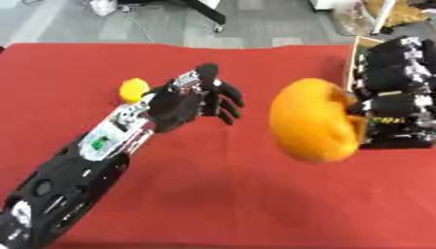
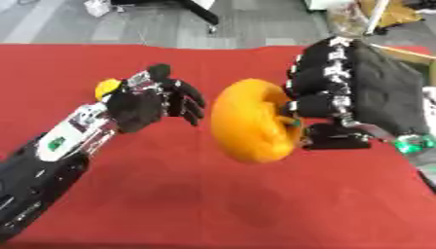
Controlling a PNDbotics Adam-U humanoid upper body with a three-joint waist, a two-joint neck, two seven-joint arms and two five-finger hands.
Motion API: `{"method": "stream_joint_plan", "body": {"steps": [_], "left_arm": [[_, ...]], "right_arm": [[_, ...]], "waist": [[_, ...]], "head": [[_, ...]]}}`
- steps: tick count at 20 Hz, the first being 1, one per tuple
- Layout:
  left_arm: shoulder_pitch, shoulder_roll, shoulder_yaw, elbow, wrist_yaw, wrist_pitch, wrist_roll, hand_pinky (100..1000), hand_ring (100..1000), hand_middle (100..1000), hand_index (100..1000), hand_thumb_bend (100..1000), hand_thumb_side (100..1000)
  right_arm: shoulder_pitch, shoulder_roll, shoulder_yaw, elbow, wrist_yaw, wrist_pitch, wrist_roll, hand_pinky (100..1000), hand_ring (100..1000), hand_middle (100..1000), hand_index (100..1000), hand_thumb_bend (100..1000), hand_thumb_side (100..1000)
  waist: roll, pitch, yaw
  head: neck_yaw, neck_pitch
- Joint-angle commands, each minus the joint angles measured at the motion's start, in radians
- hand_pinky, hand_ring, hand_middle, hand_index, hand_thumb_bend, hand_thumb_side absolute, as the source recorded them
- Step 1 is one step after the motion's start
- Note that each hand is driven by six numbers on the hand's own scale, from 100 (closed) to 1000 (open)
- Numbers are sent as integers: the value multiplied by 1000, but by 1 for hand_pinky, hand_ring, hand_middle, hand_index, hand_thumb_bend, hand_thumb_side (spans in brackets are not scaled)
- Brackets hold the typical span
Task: Pick up the objects with one hand, pass them to the other hand, and then place them into the box on the other side of the table.
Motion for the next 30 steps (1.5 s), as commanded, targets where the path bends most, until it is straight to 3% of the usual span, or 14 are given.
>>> {"method": "stream_joint_plan", "body": {"steps": [1, 3, 6, 9, 12, 16, 20, 24, 27, 30], "left_arm": [[20, 62, 66, -60, 15, -24, 76, 719, 695, 668, 740, 375, 863], [59, 82, 92, -97, 21, -32, 120, 717, 691, 662, 737, 367, 858], [127, 92, 136, -159, 12, -48, 182, 714, 682, 651, 729, 357, 844], [188, 85, 176, -225, -33, -65, 227, 714, 681, 650, 729, 334, 844], [236, 67, 216, -278, -109, -77, 253, 713, 676, 644, 728, 312, 839], [282, 44, 252, -326, -174, -90, 280, 711, 669, 637, 726, 287, 837], [310, 29, 272, -366, -217, -95, 294, 711, 666, 634, 726, 279, 835], [335, 16, 282, -397, -252, -102, 288, 711, 664, 631, 726, 275, 837], [349, 5, 288, -411, -270, -106, 284, 711, 663, 631, 727, 274, 837], [360, -4, 292, -418, -277, -110, 283, 712, 664, 631, 727, 278, 835]], "right_arm": [[23, -94, -93, -14, -113, 50, 12, 100, 179, 157, 397, 100, 100], [55, -131, -146, -14, -152, 102, 27, 100, 181, 160, 398, 100, 100], [90, -168, -207, -14, -164, 227, 83, 100, 187, 162, 403, 100, 100], [92, -177, -231, 3, -177, 361, 164, 100, 190, 165, 405, 100, 100], [50, -158, -234, 131, -204, 434, 259, 100, 189, 164, 411, 100, 100], [-32, -119, -247, 407, -243, 442, 352, 100, 206, 182, 431, 100, 100], [-79, -99, -286, 651, -299, 428, 388, 100, 212, 185, 466, 100, 138], [-91, -97, -315, 798, -268, 405, 358, 100, 226, 196, 519, 100, 166], [-94, -92, -334, 898, -252, 422, 308, 100, 239, 212, 568, 100, 216], [-94, -89, -342, 975, -247, 433, 280, 100, 267, 240, 690, 100, 375]], "waist": [[8, -7, 6], [9, -6, 12], [10, -3, 24], [11, -1, 38], [14, 1, 56], [19, 4, 88], [20, 8, 121], [18, 12, 138], [18, 13, 148], [18, 13, 157]], "head": [[-15, -12], [-24, -13], [-39, -14], [-52, -16], [-73, -18], [-103, -20], [-141, -21], [-176, -24], [-211, -29], [-248, -36]]}}
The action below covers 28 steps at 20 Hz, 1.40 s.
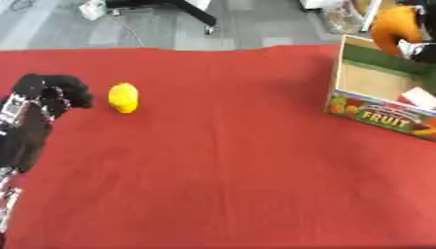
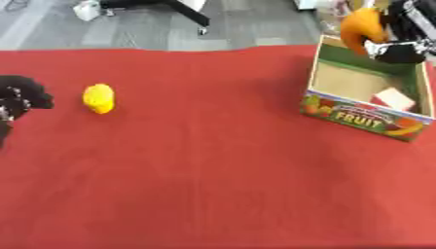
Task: Pick up the objects with one hand, pass them to the other hand, and then place them into the box on the other side of the table.
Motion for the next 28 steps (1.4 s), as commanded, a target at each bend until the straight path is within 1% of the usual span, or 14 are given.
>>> {"method": "stream_joint_plan", "body": {"steps": [1, 2, 4, 7, 9, 12, 17, 20, 21, 22, 23, 26, 27, 28], "left_arm": [[-1, 1, 18, -28, -12, -8, 0, 712, 663, 631, 728, 278, 835], [1, 0, 18, -28, -12, -9, 0, 712, 664, 631, 728, 278, 835], [5, -3, 20, -30, -14, -12, -1, 712, 663, 631, 728, 279, 834], [8, -8, 20, -29, -14, -14, -1, 712, 664, 631, 728, 280, 833], [10, -11, 20, -27, -14, -15, -2, 712, 663, 631, 728, 280, 833], [12, -14, 19, -24, -15, -15, -2, 712, 663, 630, 728, 280, 833], [12, -16, 20, -15, -17, -16, -1, 712, 663, 630, 728, 281, 834], [7, -10, 27, -4, -25, -17, 7, 711, 664, 631, 728, 278, 832], [3, -6, 30, 0, -30, -17, 11, 711, 665, 632, 728, 275, 828], [-3, 1, 35, 6, -40, -16, 17, 711, 666, 633, 728, 274, 825], [-11, 8, 41, 14, -52, -14, 24, 710, 667, 634, 728, 269, 820], [-48, 30, 59, 45, -105, -6, 57, 711, 670, 638, 730, 266, 807], [-64, 38, 65, 57, -128, -4, 69, 711, 674, 642, 733, 266, 794], [-80, 47, 72, 69, -156, -1, 80, 712, 675, 644, 735, 266, 789]], "right_arm": [[-19, -27, -23, 68, 5, 2, -22, 100, 277, 250, 736, 100, 436], [-19, -28, -24, 84, 3, -5, -19, 100, 293, 265, 807, 166, 545], [-16, -30, -24, 114, -4, -18, 5, 131, 317, 290, 890, 299, 665], [-15, -34, -26, 135, 1, -39, 35, 148, 322, 298, 965, 457, 699], [-12, -34, -29, 137, 13, -51, 35, 149, 319, 296, 989, 514, 710], [-7, -35, -32, 135, 18, -62, 23, 151, 316, 295, 1000, 549, 711], [12, -39, -38, 108, 11, -69, -12, 144, 309, 287, 997, 531, 685], [51, -45, -50, 28, -31, -75, -47, 133, 308, 286, 982, 467, 640], [69, -46, -55, -11, -57, -74, -57, 129, 311, 291, 975, 395, 593], [91, -46, -60, -62, -96, -72, -64, 126, 313, 294, 972, 342, 560], [115, -43, -65, -123, -140, -69, -67, 126, 321, 309, 965, 240, 494], [208, -22, -89, -365, -259, -48, -60, 134, 328, 320, 959, 151, 412], [243, -4, -102, -452, -285, -38, -60, 143, 326, 318, 950, 106, 384], [279, 20, -114, -542, -305, -31, -62, 147, 326, 317, 947, 100, 373]], "waist": [[8, 7, 4], [7, 6, 6], [7, 6, 9], [6, 5, 9], [6, 4, 9], [6, 4, 8], [5, 7, 3], [4, 8, -7], [4, 8, -11], [3, 8, -18], [1, 8, -24], [-4, 10, -43], [-6, 10, -50], [-8, 11, -58]], "head": [[-37, -19], [-43, -20], [-53, -20], [-55, -18], [-53, -18], [-50, -17], [-44, -15], [-31, -16], [-24, -14], [-15, -13], [-3, -12], [24, -8], [31, -8], [41, -10]]}}
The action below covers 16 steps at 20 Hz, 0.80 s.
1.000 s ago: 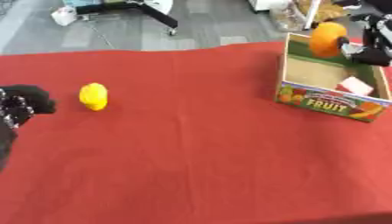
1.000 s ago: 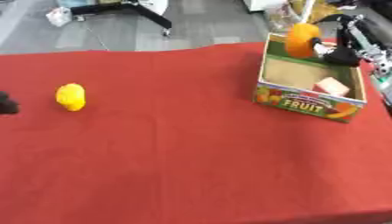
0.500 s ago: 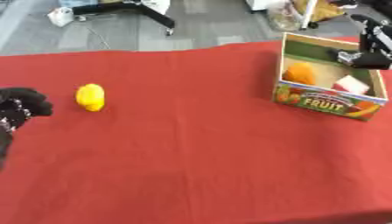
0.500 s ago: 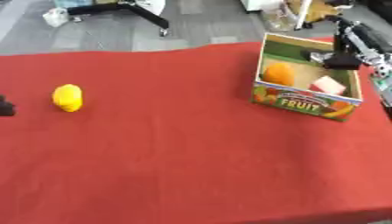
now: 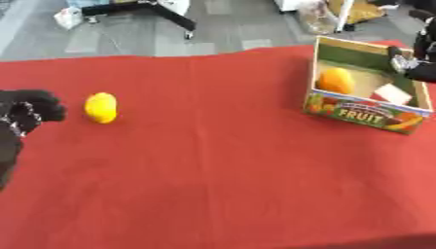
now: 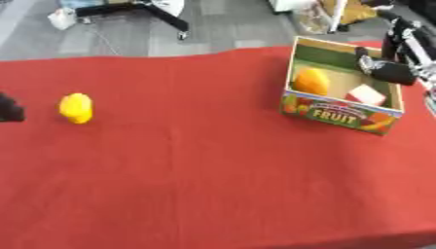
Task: Pick up the objects with one hand, pass them to the other hand, and then place them into the box on the other side of the table.
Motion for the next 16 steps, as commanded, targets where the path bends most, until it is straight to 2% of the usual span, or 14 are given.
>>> {"method": "stream_joint_plan", "body": {"steps": [1, 4, 5, 9, 11, 16], "left_arm": [[-49, 50, 32, 23, -78, 6, 36, 713, 677, 647, 738, 263, 776], [-105, 101, 50, 79, -211, 29, 59, 718, 685, 658, 753, 264, 748], [-126, 121, 50, 104, -266, 41, 60, 724, 693, 670, 770, 274, 728], [-221, 189, 23, 225, -528, 78, 16, 739, 705, 682, 795, 306, 632], [-281, 212, -10, 313, -670, 83, -48, 752, 717, 696, 813, 371, 583], [-408, 203, -59, 534, -971, 16, -235, 779, 732, 699, 833, 472, 475]], "right_arm": [[62, 28, -46, -271, -76, 22, -4, 156, 325, 315, 942, 100, 357], [162, 116, -59, -508, -95, 17, 7, 168, 324, 314, 936, 100, 350], [182, 142, -58, -550, -94, 1, 19, 175, 323, 312, 934, 100, 345], [225, 206, -43, -588, -72, -123, 61, 183, 322, 309, 930, 100, 334], [239, 224, -25, -590, -66, -175, 77, 184, 319, 306, 929, 100, 335], [249, 245, 10, -590, -96, -217, 121, 176, 309, 296, 922, 100, 356]], "waist": [[-9, 8, -13], [-13, 6, -37], [-15, 4, -44], [-18, -7, -70], [-20, -16, -82], [-21, -31, -99]], "head": [[30, -5], [71, -8], [86, -8], [141, -4], [165, 0], [192, 9]]}}
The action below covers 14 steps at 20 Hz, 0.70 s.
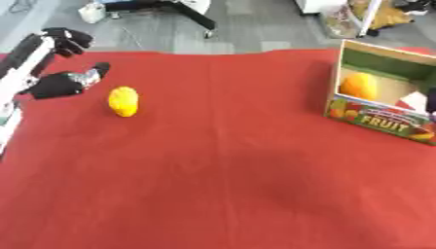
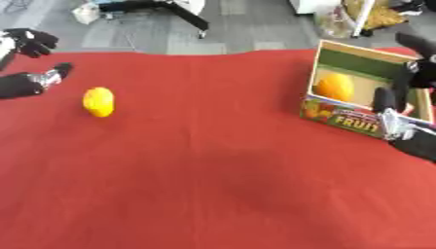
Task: Pick up the objects with one hand, pass them to the other hand, and then place them into the box on the other side of the table.
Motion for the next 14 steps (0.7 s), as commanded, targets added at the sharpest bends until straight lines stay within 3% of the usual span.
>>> {"method": "stream_joint_plan", "body": {"steps": [1, 5, 10, 14], "left_arm": [[-67, 13, -11, 122, -177, -47, -100, 779, 731, 698, 833, 473, 470], [-115, -42, 14, 257, -312, -84, -111, 768, 692, 656, 793, 427, 351], [-135, -103, 36, 354, -358, -98, -13, 757, 671, 628, 766, 382, 313], [-136, -134, 42, 391, -397, -71, 76, 749, 660, 617, 759, 350, 269]], "right_arm": [[-3, -7, 10, -22, -21, -20, 32, 176, 309, 296, 922, 100, 356], [-2, 3, 26, -22, -43, -16, 74, 166, 301, 287, 921, 100, 386], [-8, 11, 38, -22, -66, -6, 112, 162, 296, 282, 919, 100, 397], [-11, 18, 43, -22, -74, -4, 127, 160, 294, 280, 918, 100, 406]], "waist": [[-15, -32, -4], [-16, -31, -12], [-17, -25, -23], [-19, -18, -33]], "head": [[14, 4], [17, 7], [21, 5], [22, 2]]}}
